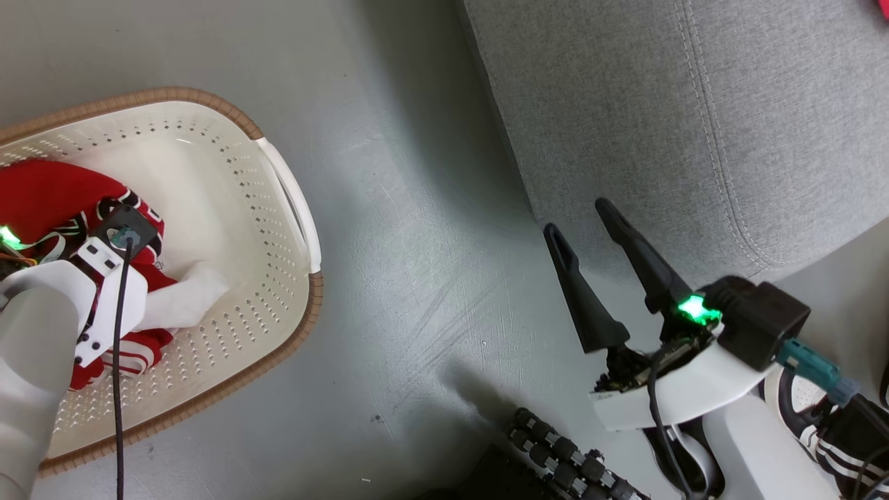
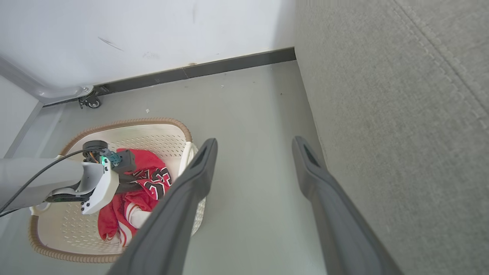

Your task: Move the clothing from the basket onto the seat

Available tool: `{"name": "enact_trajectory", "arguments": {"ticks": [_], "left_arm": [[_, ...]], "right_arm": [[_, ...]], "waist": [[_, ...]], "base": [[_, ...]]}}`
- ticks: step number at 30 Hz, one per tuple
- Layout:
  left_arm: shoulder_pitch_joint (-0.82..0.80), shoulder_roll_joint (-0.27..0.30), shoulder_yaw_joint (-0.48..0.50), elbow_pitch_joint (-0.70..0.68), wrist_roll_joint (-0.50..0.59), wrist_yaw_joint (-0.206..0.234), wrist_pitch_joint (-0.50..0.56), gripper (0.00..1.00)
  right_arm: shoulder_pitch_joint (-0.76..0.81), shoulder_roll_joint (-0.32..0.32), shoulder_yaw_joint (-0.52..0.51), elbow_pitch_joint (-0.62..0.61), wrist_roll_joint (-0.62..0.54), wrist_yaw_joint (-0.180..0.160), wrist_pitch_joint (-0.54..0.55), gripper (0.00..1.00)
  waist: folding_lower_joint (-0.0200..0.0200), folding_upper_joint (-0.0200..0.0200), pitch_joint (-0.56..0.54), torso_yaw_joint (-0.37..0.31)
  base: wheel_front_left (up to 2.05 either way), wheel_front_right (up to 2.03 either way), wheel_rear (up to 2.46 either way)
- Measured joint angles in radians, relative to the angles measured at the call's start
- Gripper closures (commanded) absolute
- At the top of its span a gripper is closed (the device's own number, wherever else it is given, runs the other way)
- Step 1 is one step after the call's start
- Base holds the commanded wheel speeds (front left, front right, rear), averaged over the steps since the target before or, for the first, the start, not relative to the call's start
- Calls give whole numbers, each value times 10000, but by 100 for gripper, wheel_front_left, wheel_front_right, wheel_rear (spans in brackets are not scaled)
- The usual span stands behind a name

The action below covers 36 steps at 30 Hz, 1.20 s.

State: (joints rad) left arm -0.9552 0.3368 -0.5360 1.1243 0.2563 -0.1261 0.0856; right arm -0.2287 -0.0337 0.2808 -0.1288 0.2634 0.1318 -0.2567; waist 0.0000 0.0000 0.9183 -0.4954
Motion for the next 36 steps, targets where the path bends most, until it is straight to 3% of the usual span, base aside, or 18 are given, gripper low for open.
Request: {"name": "enact_trajectory", "arguments": {"ticks": [20,36], "left_arm": [[147,-213,81,234,-242,59,-917,100],[947,-550,589,483,-965,447,-1979,100]], "right_arm": [[-1489,-15,-382,142,10,0,0,0],[-1898,-44,-673,729,157,0,0,0]], "waist": [[0,0,-777,104],[0,0,-2037,537]], "base": [[0,0,0],[0,0,0]]}}
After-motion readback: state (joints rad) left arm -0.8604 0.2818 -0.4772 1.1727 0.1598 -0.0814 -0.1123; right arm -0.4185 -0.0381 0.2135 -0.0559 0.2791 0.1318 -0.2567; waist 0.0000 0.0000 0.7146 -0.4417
